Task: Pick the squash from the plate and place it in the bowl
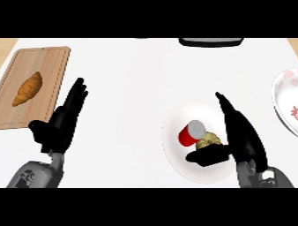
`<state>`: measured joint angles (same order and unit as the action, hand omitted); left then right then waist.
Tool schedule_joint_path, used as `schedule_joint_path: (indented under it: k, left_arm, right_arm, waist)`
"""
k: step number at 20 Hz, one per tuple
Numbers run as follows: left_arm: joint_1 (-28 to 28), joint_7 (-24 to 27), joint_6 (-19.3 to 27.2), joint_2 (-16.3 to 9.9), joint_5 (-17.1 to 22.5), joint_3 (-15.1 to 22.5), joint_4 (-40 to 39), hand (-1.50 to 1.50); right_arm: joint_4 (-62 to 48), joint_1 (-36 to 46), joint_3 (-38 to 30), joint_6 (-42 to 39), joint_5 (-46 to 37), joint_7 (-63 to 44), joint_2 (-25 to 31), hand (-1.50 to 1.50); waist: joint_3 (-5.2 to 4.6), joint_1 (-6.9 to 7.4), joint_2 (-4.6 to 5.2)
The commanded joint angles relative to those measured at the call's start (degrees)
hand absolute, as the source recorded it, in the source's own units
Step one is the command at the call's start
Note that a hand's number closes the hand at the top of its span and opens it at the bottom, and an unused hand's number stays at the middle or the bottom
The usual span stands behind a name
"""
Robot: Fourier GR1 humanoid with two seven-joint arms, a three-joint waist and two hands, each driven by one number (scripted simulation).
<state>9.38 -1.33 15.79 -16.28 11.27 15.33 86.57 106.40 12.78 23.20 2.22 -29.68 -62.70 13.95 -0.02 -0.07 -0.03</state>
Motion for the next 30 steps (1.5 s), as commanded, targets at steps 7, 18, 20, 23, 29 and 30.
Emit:
schedule_joint_path:
  k: [7, 18, 20, 23, 29, 30]
  left_arm:
    - [1.3, 0.6, -3.1, 3.7, -2.6, -4.3, -2.1, 0.0]
    - [-3.1, -0.2, -6.3, 5.0, -6.1, -5.4, 1.6, 0.0]
    - [-2.0, -2.1, -4.3, 7.8, -7.6, -4.3, 1.6, 0.0]
    - [0.9, -0.7, -5.1, 8.2, -8.6, -6.3, -2.4, 0.0]
    - [-2.5, -0.7, -7.9, 7.6, -8.4, -8.8, 1.5, 0.0]
    - [-0.1, -7.0, -7.9, 7.2, -8.6, -9.1, 4.1, 0.0]
  right_arm:
    - [6.2, -4.8, -3.8, -4.3, 0.9, -2.0, -3.7, -1.5]
    - [4.7, -9.6, -7.6, -2.8, 1.8, 6.0, -7.8, -1.5]
    - [4.6, -9.7, -6.8, -2.3, 0.8, 4.7, -9.6, -1.5]
    - [3.2, -15.0, -3.5, 1.3, -1.6, 10.1, -11.1, -1.5]
    - [-1.8, -15.9, -6.4, 2.6, -0.7, 16.0, -11.8, -1.5]
    - [1.8, -17.7, -6.3, 0.6, 0.2, 14.4, -10.8, -1.5]
  waist:
    - [0.01, -0.05, 0.01]
    - [0.03, 0.12, 0.0]
    - [0.03, 0.05, 0.0]
    - [0.03, -0.12, 0.02]
    - [0.03, 0.04, 0.01]
    - [0.03, -0.03, -0.02]
